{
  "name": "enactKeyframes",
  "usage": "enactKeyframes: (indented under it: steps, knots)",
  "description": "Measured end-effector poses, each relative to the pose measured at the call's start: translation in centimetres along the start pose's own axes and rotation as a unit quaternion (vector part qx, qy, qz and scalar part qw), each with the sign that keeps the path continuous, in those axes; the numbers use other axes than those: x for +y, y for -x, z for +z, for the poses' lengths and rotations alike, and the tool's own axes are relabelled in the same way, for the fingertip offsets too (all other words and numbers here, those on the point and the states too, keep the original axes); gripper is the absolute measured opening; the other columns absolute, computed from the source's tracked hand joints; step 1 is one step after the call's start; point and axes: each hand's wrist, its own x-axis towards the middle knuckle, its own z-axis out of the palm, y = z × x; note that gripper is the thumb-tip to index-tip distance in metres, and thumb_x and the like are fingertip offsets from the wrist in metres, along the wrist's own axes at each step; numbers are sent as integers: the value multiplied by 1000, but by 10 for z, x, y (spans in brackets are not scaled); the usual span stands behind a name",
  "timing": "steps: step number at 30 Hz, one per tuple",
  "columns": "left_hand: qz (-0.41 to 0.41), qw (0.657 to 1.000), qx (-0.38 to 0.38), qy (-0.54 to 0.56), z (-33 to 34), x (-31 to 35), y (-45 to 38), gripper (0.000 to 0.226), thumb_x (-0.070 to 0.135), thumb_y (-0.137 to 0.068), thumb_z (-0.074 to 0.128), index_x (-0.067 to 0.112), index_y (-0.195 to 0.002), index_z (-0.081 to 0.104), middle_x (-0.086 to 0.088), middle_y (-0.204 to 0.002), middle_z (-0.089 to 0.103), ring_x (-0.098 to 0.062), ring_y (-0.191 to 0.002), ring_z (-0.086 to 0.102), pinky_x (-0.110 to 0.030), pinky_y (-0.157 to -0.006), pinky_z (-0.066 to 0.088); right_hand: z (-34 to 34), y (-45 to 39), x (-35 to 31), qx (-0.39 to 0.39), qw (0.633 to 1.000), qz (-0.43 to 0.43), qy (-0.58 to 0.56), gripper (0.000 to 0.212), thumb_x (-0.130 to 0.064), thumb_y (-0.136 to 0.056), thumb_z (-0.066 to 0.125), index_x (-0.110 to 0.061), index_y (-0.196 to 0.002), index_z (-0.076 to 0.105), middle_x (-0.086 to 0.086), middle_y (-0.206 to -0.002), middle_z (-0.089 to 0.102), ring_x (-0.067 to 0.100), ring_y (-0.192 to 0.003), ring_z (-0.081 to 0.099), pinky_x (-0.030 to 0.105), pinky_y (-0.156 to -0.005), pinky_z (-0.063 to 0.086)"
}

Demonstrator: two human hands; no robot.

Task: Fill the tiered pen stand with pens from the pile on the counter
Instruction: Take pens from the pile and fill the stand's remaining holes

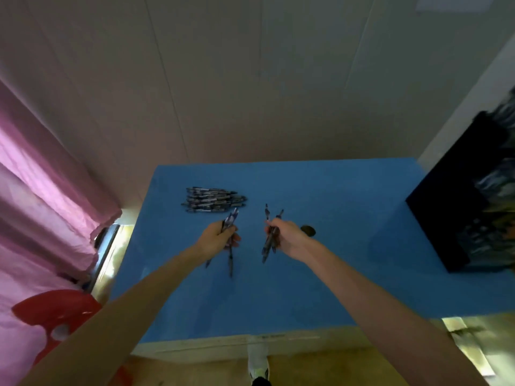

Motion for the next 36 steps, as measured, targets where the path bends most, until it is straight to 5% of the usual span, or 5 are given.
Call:
enactKeyframes:
  steps: [6,13,17,28,36]
  knots:
    - [88,996,-3,-12,53,38,26,24,24,-110,44,8,-109,62,-5,-105,73,-22,-90,70,-25,-72,48,-47,66,15,109,973,-27,-204,15,-20,-103,48,-17,-89,51,-3,-62,58,14,-59,47,26,-55,35]
    - [86,994,-62,29,138,103,52,21,23,-110,42,14,-117,60,-7,-99,76,-15,-68,61,-25,-60,47,-138,138,9,229,947,-99,-201,35,-36,-106,49,-17,-77,46,-5,-56,42,13,-49,37,28,-45,33]
    - [120,990,-66,15,192,145,56,24,24,-108,46,9,-113,64,-4,-91,78,-18,-66,58,-40,-72,54,-199,171,4,254,947,-132,-144,33,-38,-105,51,-17,-79,46,-3,-60,47,14,-51,40,30,-52,37]
    - [246,969,26,-27,364,280,55,23,29,-104,48,14,-98,64,7,-84,79,-11,-75,62,-28,-66,45,-388,251,-48,245,938,-224,-96,23,-27,-104,56,-11,-105,73,1,-95,66,13,-78,58,26,-64,44]
    - [249,964,98,1,431,335,42,27,31,-103,51,11,-96,67,6,-82,79,-21,-94,71,-43,-91,56,-480,302,-86,261,930,-260,-12,20,-37,-96,67,-20,-96,77,-2,-90,63,15,-88,57,36,-93,42]
